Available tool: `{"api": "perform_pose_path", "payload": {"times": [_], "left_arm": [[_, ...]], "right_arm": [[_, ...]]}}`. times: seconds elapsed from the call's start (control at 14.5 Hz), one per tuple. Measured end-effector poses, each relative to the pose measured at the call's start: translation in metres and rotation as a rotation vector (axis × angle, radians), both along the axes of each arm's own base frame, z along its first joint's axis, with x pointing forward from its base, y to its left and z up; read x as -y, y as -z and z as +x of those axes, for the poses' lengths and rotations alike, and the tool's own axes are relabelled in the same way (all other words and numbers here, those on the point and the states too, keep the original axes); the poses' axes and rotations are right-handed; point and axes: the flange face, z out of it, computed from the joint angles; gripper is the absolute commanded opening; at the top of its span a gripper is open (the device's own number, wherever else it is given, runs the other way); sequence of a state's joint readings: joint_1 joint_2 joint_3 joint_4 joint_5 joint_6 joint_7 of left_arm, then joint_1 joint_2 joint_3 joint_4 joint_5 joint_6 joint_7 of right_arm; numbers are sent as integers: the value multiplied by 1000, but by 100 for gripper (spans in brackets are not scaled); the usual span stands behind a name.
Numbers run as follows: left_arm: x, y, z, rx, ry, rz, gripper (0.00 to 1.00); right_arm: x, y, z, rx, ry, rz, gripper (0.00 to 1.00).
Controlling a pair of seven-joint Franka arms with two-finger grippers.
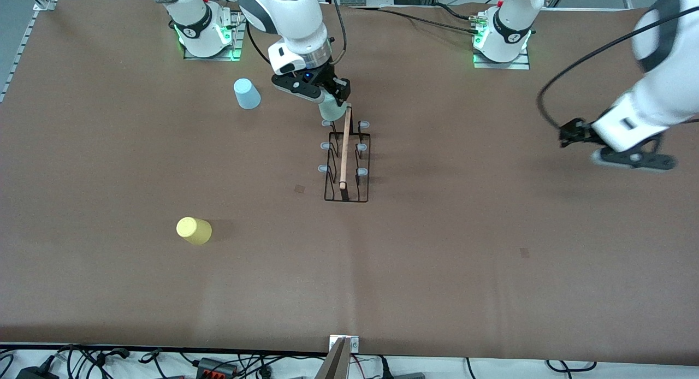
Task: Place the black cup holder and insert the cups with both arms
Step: 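Lower the teal cup onto a rack peg and open the right gripper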
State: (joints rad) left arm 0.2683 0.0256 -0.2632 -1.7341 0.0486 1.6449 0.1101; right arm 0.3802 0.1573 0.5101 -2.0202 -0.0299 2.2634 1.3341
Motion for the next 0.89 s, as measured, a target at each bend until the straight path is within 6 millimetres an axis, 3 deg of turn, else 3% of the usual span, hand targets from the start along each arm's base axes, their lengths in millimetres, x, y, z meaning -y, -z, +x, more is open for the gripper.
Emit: {"api": "perform_pose_path", "payload": {"times": [0.14, 0.34, 0.41, 0.48, 0.76, 0.89], "left_arm": [[-18, -41, -3, 2, -34, -6, 100], [-48, -58, -3, 22, -87, -12, 100], [-57, -58, -2, 24, -102, -13, 100], [-63, -57, -1, 23, -111, -15, 100], [-64, -52, 3, 14, -111, -19, 100], [-58, -53, 3, 14, -100, -20, 100]], "right_arm": [[3, 22, 4, -17, -12, -33, 26], [5, 37, 6, -33, -16, -49, 28], [4, 37, 6, -30, -16, -45, 42], [3, 36, 7, -22, -15, -35, 97], [2, 36, 13, 2, 4, 4, 100], [13, 27, 31, 23, 12, 17, 100]]}}
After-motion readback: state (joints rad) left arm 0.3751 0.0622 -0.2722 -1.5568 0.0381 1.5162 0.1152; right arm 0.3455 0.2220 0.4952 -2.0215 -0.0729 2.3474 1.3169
